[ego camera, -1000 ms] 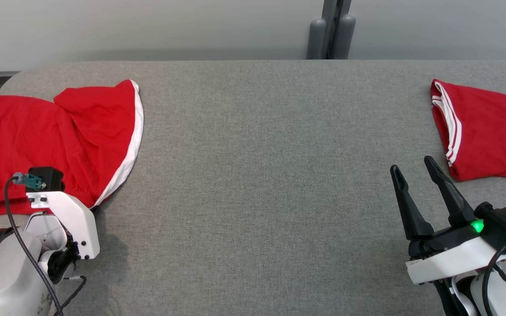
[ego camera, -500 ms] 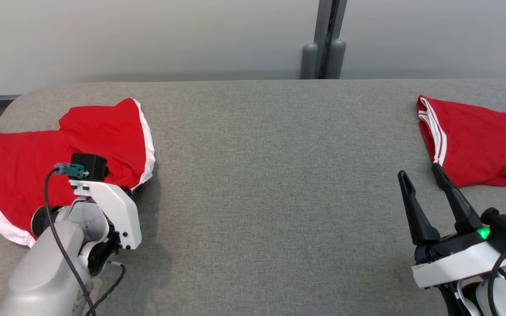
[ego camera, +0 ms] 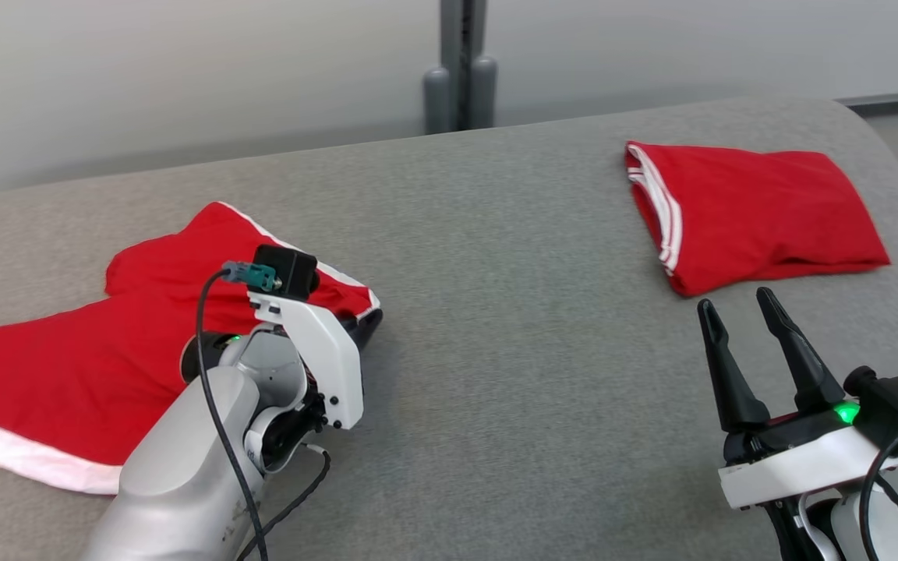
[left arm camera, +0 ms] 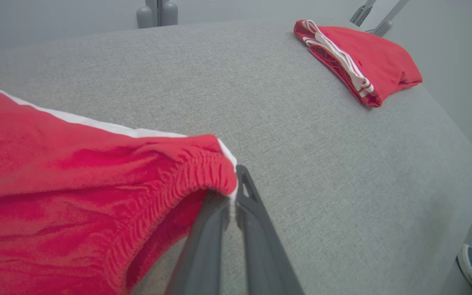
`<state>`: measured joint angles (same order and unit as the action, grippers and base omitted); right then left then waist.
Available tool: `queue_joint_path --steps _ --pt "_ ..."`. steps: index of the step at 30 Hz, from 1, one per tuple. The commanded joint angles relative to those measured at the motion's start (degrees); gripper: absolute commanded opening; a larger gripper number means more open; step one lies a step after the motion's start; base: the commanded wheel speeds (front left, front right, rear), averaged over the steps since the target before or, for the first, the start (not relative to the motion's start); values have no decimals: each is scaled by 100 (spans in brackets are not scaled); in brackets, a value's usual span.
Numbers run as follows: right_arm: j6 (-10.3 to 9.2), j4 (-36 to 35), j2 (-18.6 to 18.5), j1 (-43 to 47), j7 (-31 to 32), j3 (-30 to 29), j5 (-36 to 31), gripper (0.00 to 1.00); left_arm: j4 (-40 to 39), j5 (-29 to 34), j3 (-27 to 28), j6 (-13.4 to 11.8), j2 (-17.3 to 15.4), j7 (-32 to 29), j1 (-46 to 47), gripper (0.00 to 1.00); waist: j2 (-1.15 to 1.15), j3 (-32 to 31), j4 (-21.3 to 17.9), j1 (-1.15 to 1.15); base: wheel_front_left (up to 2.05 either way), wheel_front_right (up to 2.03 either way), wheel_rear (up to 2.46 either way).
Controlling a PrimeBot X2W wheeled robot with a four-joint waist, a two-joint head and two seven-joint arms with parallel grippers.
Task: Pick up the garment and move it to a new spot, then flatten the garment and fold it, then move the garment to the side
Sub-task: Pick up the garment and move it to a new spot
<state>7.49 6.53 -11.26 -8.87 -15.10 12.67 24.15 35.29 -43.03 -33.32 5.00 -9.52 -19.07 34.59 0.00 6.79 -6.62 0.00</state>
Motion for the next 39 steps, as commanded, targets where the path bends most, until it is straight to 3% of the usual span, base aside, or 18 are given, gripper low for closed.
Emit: queue_joint_path --steps 1,9,19,26,32,33,34,35,39 --pt "2 19 -3 -32 -4 6 6 100 14 7 25 -38 -64 33 98 0 0 57 -251 0 0 0 0" --pt "2 22 164 -149 -5 32 43 100 177 165 -184 -134 313 64 516 0 0 296 -1017 0 0 0 0" --pt "2 -6 421 -315 -5 147 67 100 581 234 -534 -25 580 89 1189 0 0 688 -1805 0 0 0 0" --pt "2 13 486 -409 -4 219 96 100 890 -37 -689 149 637 305 1528 0 0 862 -2120 0 0 0 0" --pt "2 34 471 -464 -4 206 86 100 1174 -302 -956 241 649 549 1743 0 0 857 -2162 0 0 0 0" --pt "2 35 468 -462 -4 191 74 100 1203 -355 -1009 249 647 590 1767 13 0 846 -2139 0 0 0 0" --pt "2 36 467 -451 -4 192 61 100 1231 -387 -1087 247 647 618 1776 46 0 828 -2110 0 0 0 0" --pt "2 44 461 -429 -4 194 48 100 1236 -449 -1164 249 649 636 1770 100 0 806 -2071 0 0 0 0" --pt "2 66 405 -382 -5 211 32 100 1085 -830 -1439 259 648 577 1698 100 0 703 -1868 0 0 0 0"
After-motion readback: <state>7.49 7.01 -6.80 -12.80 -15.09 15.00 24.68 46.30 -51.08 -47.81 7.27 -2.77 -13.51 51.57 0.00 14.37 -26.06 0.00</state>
